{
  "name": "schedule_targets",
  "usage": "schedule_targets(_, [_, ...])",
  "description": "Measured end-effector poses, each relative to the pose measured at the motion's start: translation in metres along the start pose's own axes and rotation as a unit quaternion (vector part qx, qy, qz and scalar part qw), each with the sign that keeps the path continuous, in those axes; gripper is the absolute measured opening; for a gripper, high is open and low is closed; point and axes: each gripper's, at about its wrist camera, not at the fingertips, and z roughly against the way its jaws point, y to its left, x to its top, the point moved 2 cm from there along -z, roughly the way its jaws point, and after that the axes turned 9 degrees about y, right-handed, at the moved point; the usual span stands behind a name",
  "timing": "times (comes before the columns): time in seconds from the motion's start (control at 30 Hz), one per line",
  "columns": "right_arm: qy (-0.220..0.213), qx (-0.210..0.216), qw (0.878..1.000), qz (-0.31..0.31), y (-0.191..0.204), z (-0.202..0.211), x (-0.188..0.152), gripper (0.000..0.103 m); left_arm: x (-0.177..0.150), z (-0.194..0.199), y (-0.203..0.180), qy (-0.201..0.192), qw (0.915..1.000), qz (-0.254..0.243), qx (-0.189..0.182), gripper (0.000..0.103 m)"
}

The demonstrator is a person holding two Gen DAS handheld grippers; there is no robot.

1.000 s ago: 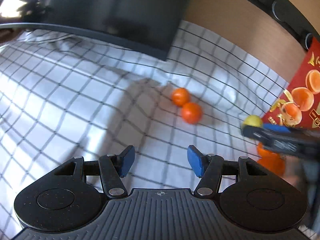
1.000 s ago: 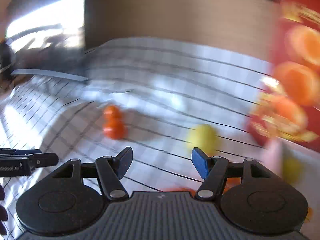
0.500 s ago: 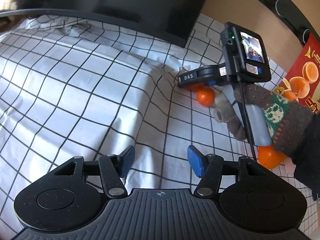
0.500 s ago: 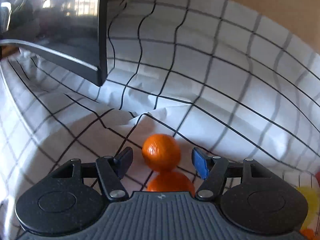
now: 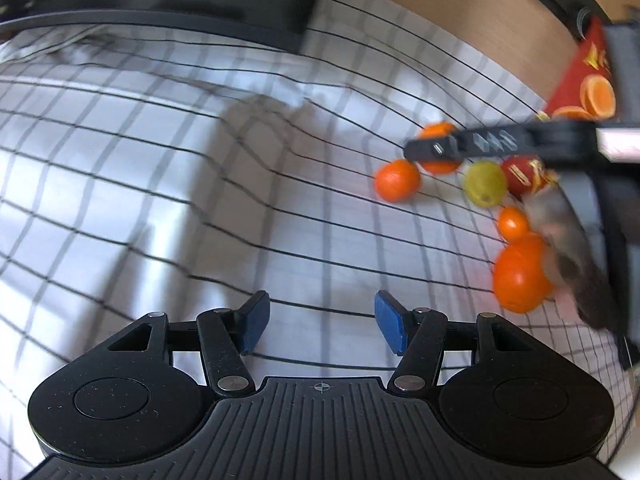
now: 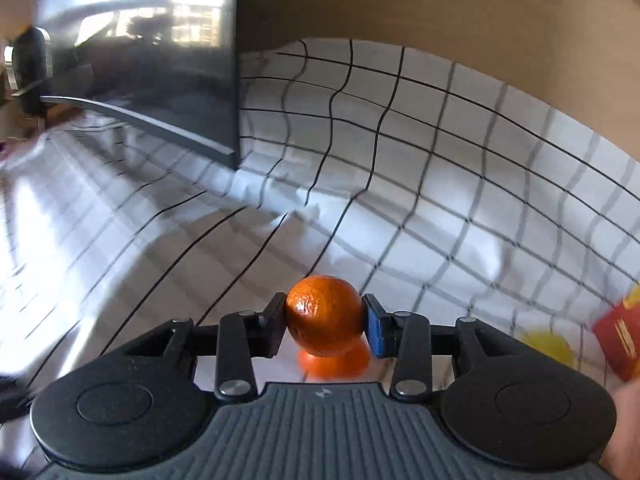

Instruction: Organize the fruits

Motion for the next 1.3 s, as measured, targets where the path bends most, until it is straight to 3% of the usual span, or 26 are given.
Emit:
schedule_targets(0.37, [0.023, -0.018, 0.999, -0.045, -0.020, 0.082, -0.150, 0.039, -0.009, -0.008, -0.054, 0.014, 0.9984, -0.051, -0.021, 0.063])
schedule_targets(0.63, [0.050, -0.057, 0.992, -0.106, -0.043, 0.092, -0.233, 0.039, -0.014, -0.011, -0.113, 0.020, 0.9900, -0.128, -0.056, 0.063])
schedule_targets(0.97, [0.021, -0.097, 0.980, -0.175, -0.074, 0.097, -0.259, 0.041, -0.012, -0.015, -0.170, 0.010, 0.9772, -0.202, -0.065, 0.063])
schedule_targets(1.1, [0.011, -0.095, 0.978, -0.186, -0.079, 0.104, -0.264, 0.052, 0.003, -0.014, -0.186, -0.009, 0.9736, -0.221, -0.056, 0.063])
schedule_targets(1.3, [-0.003, -0.103, 0.977, -0.188, -0.081, 0.115, -0.266, 0.053, 0.038, -0.027, -0.227, 0.001, 0.9546, -0.292, -0.060, 0.063])
